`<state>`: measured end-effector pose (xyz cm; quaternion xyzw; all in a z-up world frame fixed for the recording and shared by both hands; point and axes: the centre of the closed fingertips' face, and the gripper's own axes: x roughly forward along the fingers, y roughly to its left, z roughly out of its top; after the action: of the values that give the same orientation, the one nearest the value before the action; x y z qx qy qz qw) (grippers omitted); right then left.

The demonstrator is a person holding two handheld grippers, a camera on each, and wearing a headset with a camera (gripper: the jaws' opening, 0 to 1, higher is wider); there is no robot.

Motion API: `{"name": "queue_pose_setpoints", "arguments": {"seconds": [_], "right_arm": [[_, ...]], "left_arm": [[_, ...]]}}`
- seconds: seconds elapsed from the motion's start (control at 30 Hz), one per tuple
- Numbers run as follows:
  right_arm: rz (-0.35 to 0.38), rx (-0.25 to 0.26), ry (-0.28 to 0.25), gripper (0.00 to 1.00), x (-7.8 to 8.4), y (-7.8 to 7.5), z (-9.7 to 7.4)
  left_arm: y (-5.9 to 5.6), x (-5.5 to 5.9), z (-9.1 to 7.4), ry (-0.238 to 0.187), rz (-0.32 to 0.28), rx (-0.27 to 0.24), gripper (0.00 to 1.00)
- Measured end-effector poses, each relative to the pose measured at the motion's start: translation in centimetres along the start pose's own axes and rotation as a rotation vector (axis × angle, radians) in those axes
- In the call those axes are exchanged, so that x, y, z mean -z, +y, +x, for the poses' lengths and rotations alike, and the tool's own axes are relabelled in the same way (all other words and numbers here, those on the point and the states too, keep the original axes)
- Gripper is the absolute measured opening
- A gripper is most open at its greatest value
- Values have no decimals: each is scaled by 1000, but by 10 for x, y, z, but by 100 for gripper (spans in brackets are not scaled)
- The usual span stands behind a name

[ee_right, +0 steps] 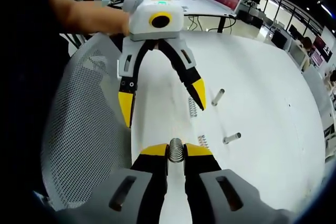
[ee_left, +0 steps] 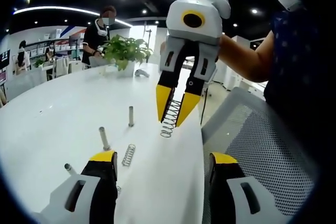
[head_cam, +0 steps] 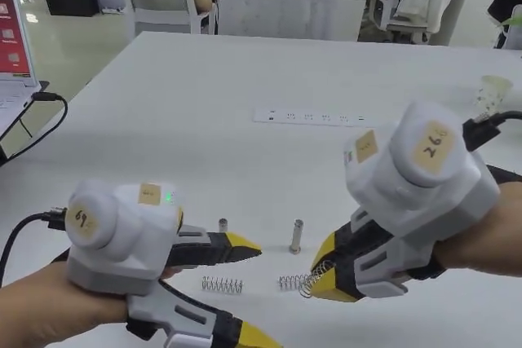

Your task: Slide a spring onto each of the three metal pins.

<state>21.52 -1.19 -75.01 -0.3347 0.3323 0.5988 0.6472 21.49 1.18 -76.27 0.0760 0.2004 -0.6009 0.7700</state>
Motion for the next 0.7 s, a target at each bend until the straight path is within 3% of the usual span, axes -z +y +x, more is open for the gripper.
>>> {"name": "queue_pose_setpoints", "arguments": {"seconds": [0.7], "right_arm": [[12, 6, -5, 9, 3, -3, -4]], "left_arm": [[12, 5, -30, -26, -34, -92, 68]]}}
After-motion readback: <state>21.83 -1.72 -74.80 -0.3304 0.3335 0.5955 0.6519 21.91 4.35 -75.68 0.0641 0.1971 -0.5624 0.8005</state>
